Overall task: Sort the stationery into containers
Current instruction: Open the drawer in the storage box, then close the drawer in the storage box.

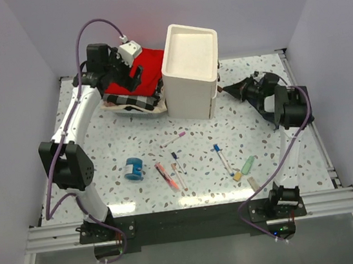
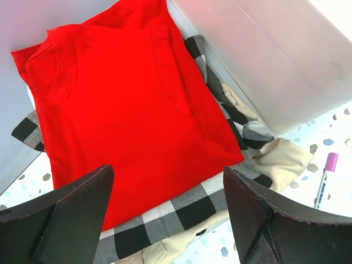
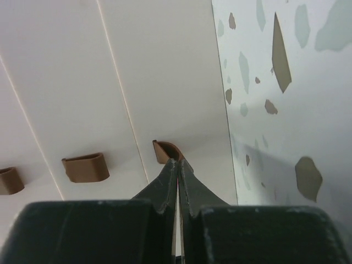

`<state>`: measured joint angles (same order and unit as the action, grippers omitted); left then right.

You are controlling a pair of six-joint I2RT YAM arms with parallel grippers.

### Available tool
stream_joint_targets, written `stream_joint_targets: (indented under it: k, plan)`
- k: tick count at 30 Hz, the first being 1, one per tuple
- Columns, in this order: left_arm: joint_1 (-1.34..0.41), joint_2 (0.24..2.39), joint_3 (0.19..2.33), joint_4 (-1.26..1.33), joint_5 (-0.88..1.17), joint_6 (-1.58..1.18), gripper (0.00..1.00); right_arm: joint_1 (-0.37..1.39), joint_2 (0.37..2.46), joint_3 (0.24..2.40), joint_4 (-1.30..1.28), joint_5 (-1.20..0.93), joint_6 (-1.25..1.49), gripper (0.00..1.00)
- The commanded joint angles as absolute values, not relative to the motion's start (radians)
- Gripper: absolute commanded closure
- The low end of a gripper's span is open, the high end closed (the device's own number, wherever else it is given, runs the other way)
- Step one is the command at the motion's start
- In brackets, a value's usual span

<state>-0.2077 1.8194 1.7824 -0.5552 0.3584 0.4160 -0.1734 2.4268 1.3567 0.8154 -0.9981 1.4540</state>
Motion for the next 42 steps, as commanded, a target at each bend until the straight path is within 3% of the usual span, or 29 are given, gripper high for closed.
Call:
stream_joint_targets:
  k: [1, 14, 23, 29, 30, 32, 33, 34, 35, 36, 42]
  plan:
    - [-0.203, 1.838, 1.827, -0.496, 0.364, 0.425, 0.15, -0.233, 2.332, 1.327, 0.762, -1.029, 1.411, 1.0]
    - [-0.19, 1.868, 1.827, -0.44, 0.411, 0.396, 0.15, -0.386, 2.224, 1.325, 0.554, -1.075, 1.249, 1.0]
    - [-0.19, 1.885, 1.848, -0.414, 0.453, 0.394, 0.17, -0.351, 2.215, 1.362, 0.491, -1.088, 1.174, 1.0]
    - [-0.285, 1.933, 2.113, -0.318, 0.52, 0.41, 0.23, -0.345, 2.203, 1.379, 0.491, -1.089, 1.169, 1.0]
    - [-0.342, 1.946, 2.197, -0.29, 0.523, 0.419, 0.27, -0.345, 2.2, 1.379, 0.491, -1.089, 1.169, 1.0]
    - [-0.397, 1.973, 2.246, -0.244, 0.535, 0.434, 0.44, -0.345, 2.198, 1.378, 0.491, -1.085, 1.167, 1.0]
    - [-0.438, 1.973, 2.243, -0.173, 0.554, 0.433, 0.67, -0.345, 2.198, 1.376, 0.491, -1.085, 1.167, 1.0]
    - [-0.457, 1.971, 2.234, -0.138, 0.57, 0.428, 0.81, -0.345, 2.197, 1.376, 0.491, -1.083, 1.167, 1.0]
    - [-0.475, 1.968, 2.221, -0.111, 0.584, 0.425, 0.93, -0.345, 2.197, 1.377, 0.492, -1.083, 1.166, 1.0]
    - [-0.512, 1.968, 2.197, -0.074, 0.587, 0.425, 1.0, -0.345, 2.198, 1.379, 0.492, -1.083, 1.167, 1.0]
    - [-0.69, 1.993, 2.166, -0.167, 0.459, 0.526, 1.0, -0.347, 2.204, 1.405, 0.502, -1.081, 1.169, 1.0]
